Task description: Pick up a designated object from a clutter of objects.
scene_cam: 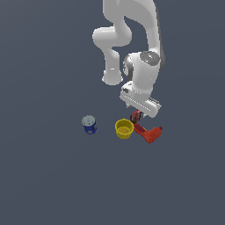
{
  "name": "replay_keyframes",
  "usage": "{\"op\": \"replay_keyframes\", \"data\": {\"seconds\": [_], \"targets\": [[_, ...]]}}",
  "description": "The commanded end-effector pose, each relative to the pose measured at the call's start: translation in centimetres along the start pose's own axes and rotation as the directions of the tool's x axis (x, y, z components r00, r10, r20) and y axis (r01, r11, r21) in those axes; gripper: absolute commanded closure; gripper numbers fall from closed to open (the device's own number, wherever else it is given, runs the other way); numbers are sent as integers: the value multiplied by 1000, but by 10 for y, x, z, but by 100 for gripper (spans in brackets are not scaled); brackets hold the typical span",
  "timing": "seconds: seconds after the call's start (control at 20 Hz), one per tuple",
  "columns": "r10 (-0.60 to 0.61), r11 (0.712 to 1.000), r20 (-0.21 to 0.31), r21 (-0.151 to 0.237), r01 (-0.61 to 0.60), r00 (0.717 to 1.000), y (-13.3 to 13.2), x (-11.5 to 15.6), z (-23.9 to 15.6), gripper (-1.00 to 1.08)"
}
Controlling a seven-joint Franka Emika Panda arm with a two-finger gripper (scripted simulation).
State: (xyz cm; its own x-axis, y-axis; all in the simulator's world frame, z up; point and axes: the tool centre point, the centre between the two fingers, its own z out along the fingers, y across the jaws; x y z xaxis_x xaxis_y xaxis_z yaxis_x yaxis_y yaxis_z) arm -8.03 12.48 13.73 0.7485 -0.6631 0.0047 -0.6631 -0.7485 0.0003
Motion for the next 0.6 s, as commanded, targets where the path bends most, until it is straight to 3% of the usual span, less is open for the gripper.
{"op": "replay_keyframes", "data": {"seconds": [0.0, 0.55], "targets": [[33, 999, 1, 0, -33, 999, 1, -8, 7, -92], [98, 995, 5, 0, -98, 995, 4, -24, 20, -92]]}}
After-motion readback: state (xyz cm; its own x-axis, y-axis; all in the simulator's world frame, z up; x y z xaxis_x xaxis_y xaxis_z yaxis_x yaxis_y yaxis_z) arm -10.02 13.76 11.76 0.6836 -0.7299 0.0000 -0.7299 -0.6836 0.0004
